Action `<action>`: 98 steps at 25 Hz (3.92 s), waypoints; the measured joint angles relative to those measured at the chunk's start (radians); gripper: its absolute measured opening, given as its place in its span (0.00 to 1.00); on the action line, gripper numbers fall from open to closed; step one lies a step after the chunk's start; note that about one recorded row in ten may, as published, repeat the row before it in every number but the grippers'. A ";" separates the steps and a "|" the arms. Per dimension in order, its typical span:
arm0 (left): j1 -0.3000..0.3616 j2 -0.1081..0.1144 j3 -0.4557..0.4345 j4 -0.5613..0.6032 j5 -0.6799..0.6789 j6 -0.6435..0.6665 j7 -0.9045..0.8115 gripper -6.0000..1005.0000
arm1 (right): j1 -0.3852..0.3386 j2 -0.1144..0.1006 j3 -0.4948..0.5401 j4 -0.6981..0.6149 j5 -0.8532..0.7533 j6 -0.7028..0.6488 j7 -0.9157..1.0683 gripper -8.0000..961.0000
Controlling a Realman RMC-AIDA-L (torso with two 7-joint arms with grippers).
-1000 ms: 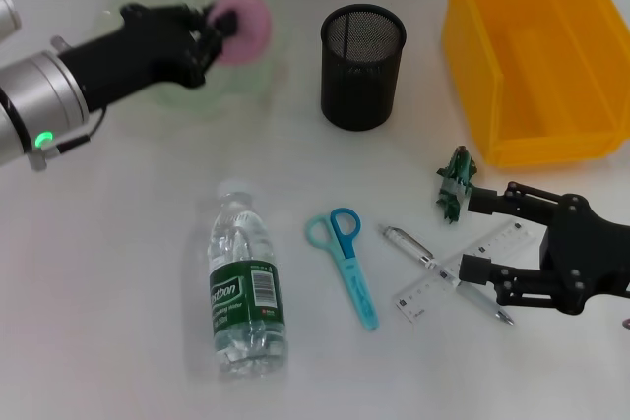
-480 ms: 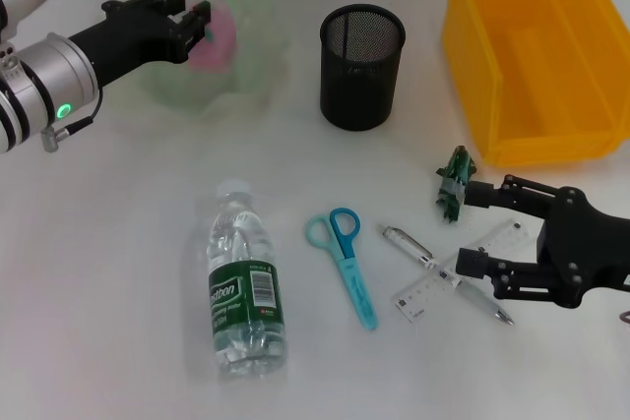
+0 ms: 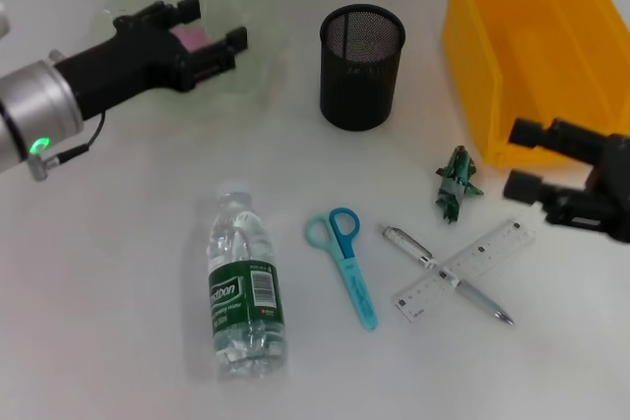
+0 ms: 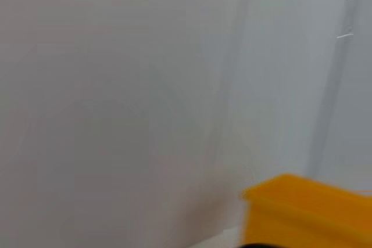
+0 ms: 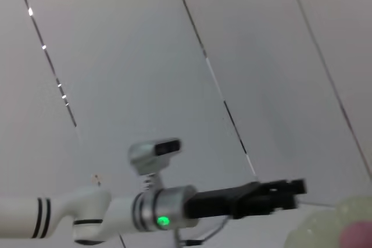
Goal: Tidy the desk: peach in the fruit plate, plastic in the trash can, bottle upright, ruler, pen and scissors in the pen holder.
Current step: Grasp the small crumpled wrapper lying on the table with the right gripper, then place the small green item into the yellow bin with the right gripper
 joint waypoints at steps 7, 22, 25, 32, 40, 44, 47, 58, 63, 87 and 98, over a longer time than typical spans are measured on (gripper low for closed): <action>0.094 0.054 -0.004 -0.010 0.106 0.480 0.102 0.86 | -0.016 0.005 -0.052 -0.382 -0.091 0.082 0.562 0.87; 0.154 0.042 -0.006 -0.050 0.173 0.529 0.106 0.86 | 0.284 0.006 -0.582 -0.878 -0.769 0.077 1.436 0.86; 0.154 0.041 -0.005 -0.052 0.173 0.526 0.109 0.86 | 0.292 0.007 -0.658 -0.859 -0.801 0.132 1.530 0.86; 0.148 0.043 -0.001 -0.052 0.175 0.526 0.111 0.86 | 0.286 0.015 -0.693 -0.721 -0.792 0.256 1.576 0.86; 0.141 0.041 0.006 -0.052 0.175 0.527 0.138 0.86 | 0.293 0.015 -0.706 -0.558 -0.777 0.391 1.578 0.86; 0.139 0.040 0.006 -0.052 0.175 0.527 0.139 0.86 | 0.301 0.015 -0.706 -0.520 -0.773 0.421 1.578 0.86; 0.137 0.035 0.007 -0.052 0.175 0.527 0.142 0.86 | 0.306 0.015 -0.708 -0.480 -0.765 0.466 1.578 0.85; 0.138 0.032 0.006 -0.052 0.175 0.528 0.154 0.86 | 0.318 0.010 -0.720 -0.391 -0.726 0.546 1.575 0.83; 0.143 0.032 0.002 -0.052 0.184 0.535 0.155 0.86 | 0.322 0.010 -0.742 -0.365 -0.724 0.568 1.575 0.83; 0.150 0.026 -0.003 -0.075 0.199 0.538 0.163 0.86 | 0.313 0.011 -0.840 -0.373 -0.721 0.601 1.564 0.17; 0.148 0.025 -0.004 -0.075 0.198 0.543 0.163 0.86 | 0.203 0.004 -0.823 -0.730 -0.645 0.470 1.547 0.06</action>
